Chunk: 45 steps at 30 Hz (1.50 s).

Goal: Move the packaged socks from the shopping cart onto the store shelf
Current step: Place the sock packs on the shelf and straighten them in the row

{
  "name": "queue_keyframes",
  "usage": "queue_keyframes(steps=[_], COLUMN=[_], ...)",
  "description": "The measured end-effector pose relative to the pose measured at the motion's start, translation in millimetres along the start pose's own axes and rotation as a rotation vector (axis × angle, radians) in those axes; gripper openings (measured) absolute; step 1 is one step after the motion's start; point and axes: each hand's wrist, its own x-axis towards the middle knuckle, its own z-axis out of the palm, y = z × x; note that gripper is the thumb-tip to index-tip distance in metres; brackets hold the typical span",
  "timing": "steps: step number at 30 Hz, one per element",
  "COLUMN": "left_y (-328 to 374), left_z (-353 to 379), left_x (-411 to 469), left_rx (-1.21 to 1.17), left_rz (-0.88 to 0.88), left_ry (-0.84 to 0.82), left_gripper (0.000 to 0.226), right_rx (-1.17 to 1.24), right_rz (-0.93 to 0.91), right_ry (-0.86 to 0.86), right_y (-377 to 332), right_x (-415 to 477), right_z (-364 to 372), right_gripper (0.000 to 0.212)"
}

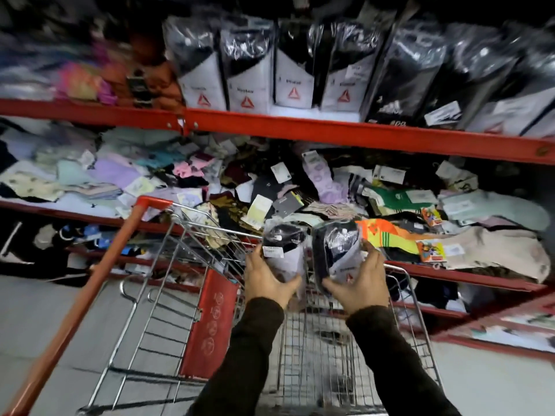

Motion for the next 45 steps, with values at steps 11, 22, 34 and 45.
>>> queue_keyframes(steps=[11,22,34,45], left_y=[139,237,241,229], left_z=[-80,-90,-53,-65], left_x=[33,125,175,161], left_rx=[-0.148,-0.327,-0.028,0.004], left_rz=[0.367,0.535,0.412,0.471], left_ry=[0.3,0.452,0.438,0.325], left_gripper=[0.103,0.096,0.101,0.098], right_rx=[0.38,0.423,0.061,0.03], right_rz=[-0.299,-0.37,-0.243,-0.188], right_ry=[0.402,0.513,0.54,0.524], right_y=[-90,-169,-194,-187], right_x=[60,158,205,195], right_z=[-99,-128,-90,-91], right_gripper=[0.1,0.106,0.108,0.102])
